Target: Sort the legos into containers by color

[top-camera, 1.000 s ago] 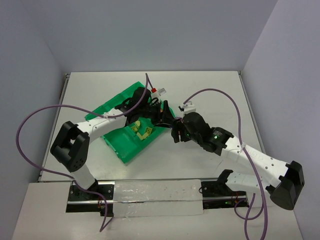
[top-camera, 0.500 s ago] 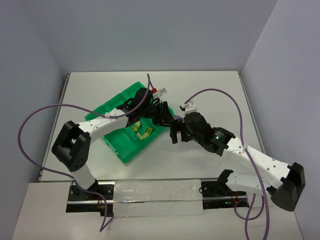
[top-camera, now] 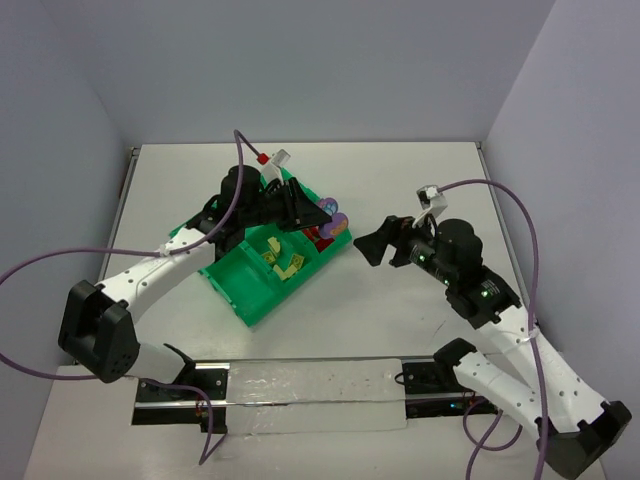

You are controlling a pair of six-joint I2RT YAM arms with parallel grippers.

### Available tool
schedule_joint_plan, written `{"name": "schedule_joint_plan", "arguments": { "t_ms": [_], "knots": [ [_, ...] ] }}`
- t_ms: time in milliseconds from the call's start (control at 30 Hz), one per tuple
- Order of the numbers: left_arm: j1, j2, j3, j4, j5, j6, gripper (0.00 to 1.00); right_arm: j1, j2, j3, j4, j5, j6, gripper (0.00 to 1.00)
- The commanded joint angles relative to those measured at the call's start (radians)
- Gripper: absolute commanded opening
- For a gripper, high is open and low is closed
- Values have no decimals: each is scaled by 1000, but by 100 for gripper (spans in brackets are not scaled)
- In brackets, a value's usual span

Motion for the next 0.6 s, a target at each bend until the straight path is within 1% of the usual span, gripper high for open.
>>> {"name": "schedule_joint_plan", "arguments": {
  "t_ms": [0, 33, 67, 167, 433, 567],
  "knots": [
    [0, -37, 14, 67, 10, -26, 0, -106, 6, -114, 324, -319, 214, 98],
    [0, -40, 11, 72, 16, -33, 0, -120, 17, -140, 429, -358, 285, 98],
    [0, -47, 8, 84, 20, -36, 0, -129, 28, -166, 514, -389, 316, 98],
    [0, -59, 0, 113, 37, -55, 0, -142, 65, -212, 685, -446, 426, 97],
    [7, -72, -9, 155, 79, -73, 0, -167, 111, -267, 877, -478, 519, 97],
    [11, -85, -24, 193, 93, -98, 0, -196, 137, -311, 992, -488, 622, 95]
  ]
}}
